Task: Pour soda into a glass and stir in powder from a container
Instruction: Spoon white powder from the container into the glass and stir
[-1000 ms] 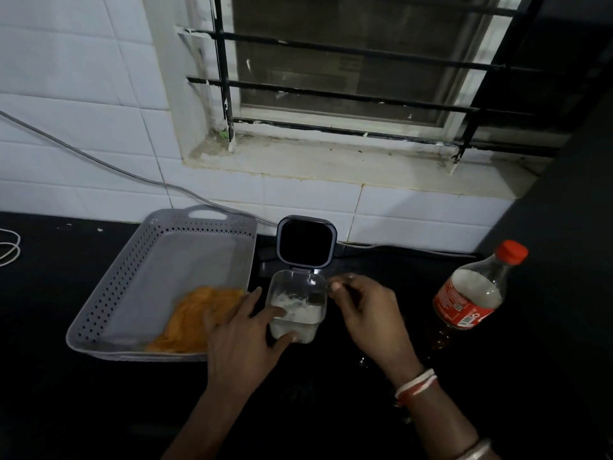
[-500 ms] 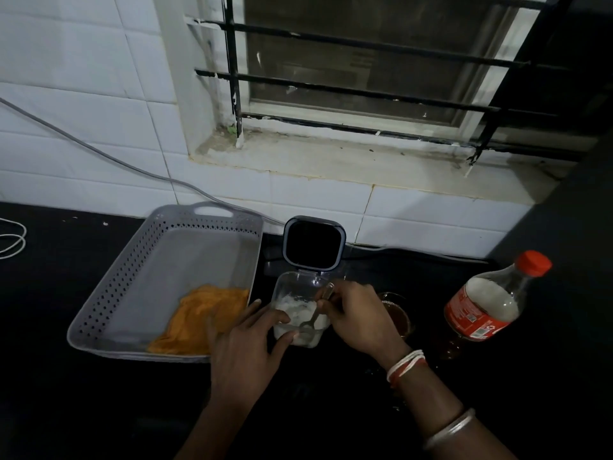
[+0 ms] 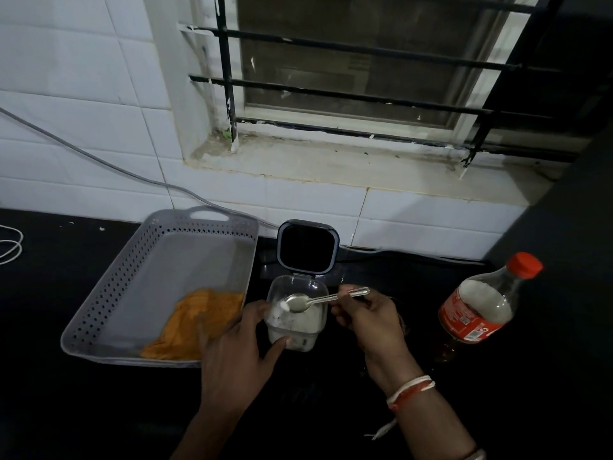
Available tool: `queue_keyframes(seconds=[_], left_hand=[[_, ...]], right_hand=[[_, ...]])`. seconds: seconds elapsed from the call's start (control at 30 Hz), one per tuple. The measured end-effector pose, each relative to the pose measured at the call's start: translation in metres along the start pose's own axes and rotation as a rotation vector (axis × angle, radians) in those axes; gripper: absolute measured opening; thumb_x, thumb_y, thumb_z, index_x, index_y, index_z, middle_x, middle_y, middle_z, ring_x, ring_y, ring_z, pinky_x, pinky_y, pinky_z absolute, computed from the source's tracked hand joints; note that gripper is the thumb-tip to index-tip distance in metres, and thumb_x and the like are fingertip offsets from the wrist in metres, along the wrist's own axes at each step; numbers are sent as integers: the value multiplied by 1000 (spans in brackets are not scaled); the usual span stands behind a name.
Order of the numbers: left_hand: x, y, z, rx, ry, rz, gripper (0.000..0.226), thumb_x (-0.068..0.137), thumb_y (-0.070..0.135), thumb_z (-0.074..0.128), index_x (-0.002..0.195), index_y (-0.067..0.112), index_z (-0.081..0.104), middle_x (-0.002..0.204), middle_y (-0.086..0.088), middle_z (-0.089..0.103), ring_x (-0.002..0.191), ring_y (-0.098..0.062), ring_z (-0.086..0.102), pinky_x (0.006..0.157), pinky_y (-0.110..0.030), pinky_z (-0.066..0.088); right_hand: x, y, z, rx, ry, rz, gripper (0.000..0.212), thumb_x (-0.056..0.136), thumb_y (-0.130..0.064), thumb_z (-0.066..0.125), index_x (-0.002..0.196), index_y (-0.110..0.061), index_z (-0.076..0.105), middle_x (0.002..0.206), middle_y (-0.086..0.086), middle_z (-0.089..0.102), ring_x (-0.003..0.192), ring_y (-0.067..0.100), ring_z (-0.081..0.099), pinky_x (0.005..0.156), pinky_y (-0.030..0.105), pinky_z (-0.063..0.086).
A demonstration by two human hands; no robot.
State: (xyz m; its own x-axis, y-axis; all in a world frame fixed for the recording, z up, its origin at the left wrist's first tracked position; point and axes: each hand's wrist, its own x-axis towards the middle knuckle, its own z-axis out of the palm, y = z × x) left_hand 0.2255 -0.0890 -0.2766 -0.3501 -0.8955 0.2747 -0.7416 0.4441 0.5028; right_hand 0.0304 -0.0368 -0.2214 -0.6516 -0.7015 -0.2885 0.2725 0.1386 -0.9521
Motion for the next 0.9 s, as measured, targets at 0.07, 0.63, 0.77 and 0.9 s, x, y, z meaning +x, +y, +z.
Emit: queue_keyframes(seconds=[0.07, 0.63, 0.77, 0.9], left_hand=[[-1, 1, 0, 5, -2, 5, 61, 78, 52, 83, 126, 35, 49, 106, 16, 77, 93, -16, 77, 119, -64, 17], [-15, 11, 2, -5, 91, 71, 55, 86, 66, 55, 128, 32, 60, 139, 6, 60, 133, -25, 57, 108, -64, 35], [-29, 36, 6, -94, 210, 274, 40, 89, 54, 63, 118, 28, 69, 133, 4, 62, 122, -22, 61, 98, -43, 43], [-29, 61, 19, -118, 73, 366, 43, 90, 55, 67, 128, 35, 65, 137, 12, 57, 125, -12, 57, 103, -29, 33]], right_hand=[[-4, -6, -10, 113, 29, 57, 6, 96, -7, 66, 97, -8, 72, 73, 5, 73, 59, 7, 67, 53, 15, 51], [-31, -19, -83, 313, 260, -110, 16, 100, -10, 60, 105, -7, 75, 98, 3, 77, 87, 16, 72, 78, 20, 61], [-30, -10, -111, -87, 405, -301, 13, 99, -25, 65, 105, -24, 76, 85, -6, 79, 85, 11, 77, 83, 30, 59], [-30, -3, -119, -623, 336, -529, 12, 98, -29, 63, 105, -34, 72, 86, -15, 75, 82, -5, 69, 75, 13, 53]])
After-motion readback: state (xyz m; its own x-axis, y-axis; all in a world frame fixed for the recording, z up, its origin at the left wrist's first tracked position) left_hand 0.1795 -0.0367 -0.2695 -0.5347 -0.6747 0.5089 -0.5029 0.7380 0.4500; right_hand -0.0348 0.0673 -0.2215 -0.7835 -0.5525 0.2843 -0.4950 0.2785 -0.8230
